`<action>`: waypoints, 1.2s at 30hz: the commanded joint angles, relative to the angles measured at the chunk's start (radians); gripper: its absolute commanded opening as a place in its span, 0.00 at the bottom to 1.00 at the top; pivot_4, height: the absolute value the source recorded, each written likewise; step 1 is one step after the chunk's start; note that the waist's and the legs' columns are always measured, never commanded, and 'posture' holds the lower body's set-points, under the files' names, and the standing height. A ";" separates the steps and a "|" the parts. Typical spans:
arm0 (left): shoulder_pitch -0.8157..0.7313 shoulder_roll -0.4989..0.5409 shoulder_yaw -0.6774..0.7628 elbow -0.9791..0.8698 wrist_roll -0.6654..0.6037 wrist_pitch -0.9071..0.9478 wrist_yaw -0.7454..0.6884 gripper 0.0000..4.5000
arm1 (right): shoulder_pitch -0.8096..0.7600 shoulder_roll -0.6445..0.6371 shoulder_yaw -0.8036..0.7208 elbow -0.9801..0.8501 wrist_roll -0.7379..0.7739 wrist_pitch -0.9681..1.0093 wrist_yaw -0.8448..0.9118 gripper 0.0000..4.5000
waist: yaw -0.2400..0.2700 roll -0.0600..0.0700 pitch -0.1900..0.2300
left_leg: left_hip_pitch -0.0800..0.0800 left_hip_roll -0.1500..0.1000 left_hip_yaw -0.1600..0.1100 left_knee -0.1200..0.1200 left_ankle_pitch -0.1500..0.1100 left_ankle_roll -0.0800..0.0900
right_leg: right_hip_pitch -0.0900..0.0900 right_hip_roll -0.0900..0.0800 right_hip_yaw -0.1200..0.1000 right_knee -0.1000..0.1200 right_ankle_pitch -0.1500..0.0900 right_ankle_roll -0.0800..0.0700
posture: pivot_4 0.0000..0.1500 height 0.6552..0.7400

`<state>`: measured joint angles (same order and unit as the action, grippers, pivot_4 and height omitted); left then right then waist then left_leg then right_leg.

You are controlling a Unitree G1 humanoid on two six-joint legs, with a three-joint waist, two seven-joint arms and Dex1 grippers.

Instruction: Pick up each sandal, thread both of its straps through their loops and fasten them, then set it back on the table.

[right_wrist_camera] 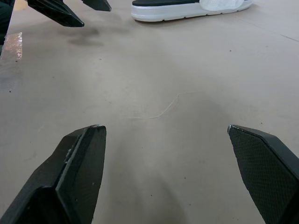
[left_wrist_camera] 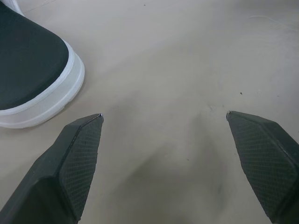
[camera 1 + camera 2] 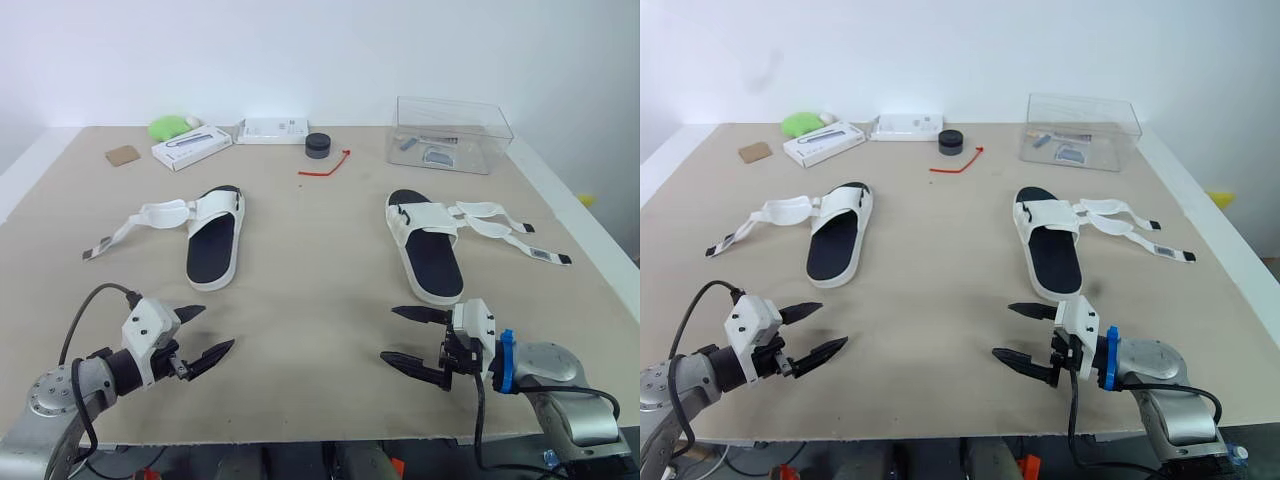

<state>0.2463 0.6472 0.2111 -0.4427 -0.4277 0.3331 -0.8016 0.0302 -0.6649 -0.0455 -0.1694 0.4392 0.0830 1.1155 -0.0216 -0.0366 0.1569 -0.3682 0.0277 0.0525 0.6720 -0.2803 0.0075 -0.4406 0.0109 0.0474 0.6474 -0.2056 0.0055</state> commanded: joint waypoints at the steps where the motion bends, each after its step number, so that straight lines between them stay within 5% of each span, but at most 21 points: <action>1: 0.001 0.023 0.009 -0.043 -0.033 0.003 -0.037 0.97 | -0.007 -0.020 -0.019 -0.053 0.020 -0.013 0.026 1.00 | 0.000 0.000 0.000 | 0.000 0.000 0.000 0.000 0.000 0.000 | 0.000 0.000 0.000 0.000 0.000 0.000 | 1.00 1.00; 13: -0.071 0.039 -0.051 -0.049 -0.036 0.038 -0.049 0.97 | -0.031 0.008 -0.047 -0.133 0.071 0.129 -0.123 1.00 | 0.000 0.000 0.000 | 0.000 0.000 0.000 0.000 0.000 0.000 | 0.000 0.000 0.000 0.000 0.000 0.000 | 1.00 1.00; 20: -0.140 0.024 -0.149 -0.090 -0.054 0.048 -0.079 0.97 | -0.112 0.106 -0.099 -0.149 0.122 0.296 -0.363 1.00 | 0.000 0.000 0.000 | -0.001 0.000 0.000 0.000 0.000 0.000 | 0.000 0.000 0.001 0.000 0.001 0.000 | 1.00 1.00; 28: -0.267 0.034 -0.275 -0.098 -0.065 0.071 -0.152 0.97 | -0.287 0.186 -0.124 -0.034 0.086 0.493 -0.637 1.00 | -0.001 0.000 0.000 | -0.001 -0.001 0.000 0.000 0.000 0.000 | 0.000 0.001 0.002 0.000 0.001 0.000 | 1.00 1.00; 36: -0.326 0.019 -0.303 -0.070 -0.054 0.070 -0.148 0.97 | -0.411 0.224 -0.076 0.157 -0.081 0.392 -0.719 1.00 | -0.003 0.000 0.000 | -0.002 0.000 0.001 0.000 0.000 0.000 | -0.001 0.002 0.002 0.000 0.001 0.000 | 1.00 1.00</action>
<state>-0.0739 0.6708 -0.0907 -0.5031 -0.4805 0.4123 -0.9483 -0.3498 -0.4478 -0.1185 -0.0321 0.3849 0.5169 0.4137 -0.0249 -0.0362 0.1568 -0.3702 0.0271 0.0533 0.6719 -0.2803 0.0077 -0.4420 0.0127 0.0499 0.6474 -0.2047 0.0054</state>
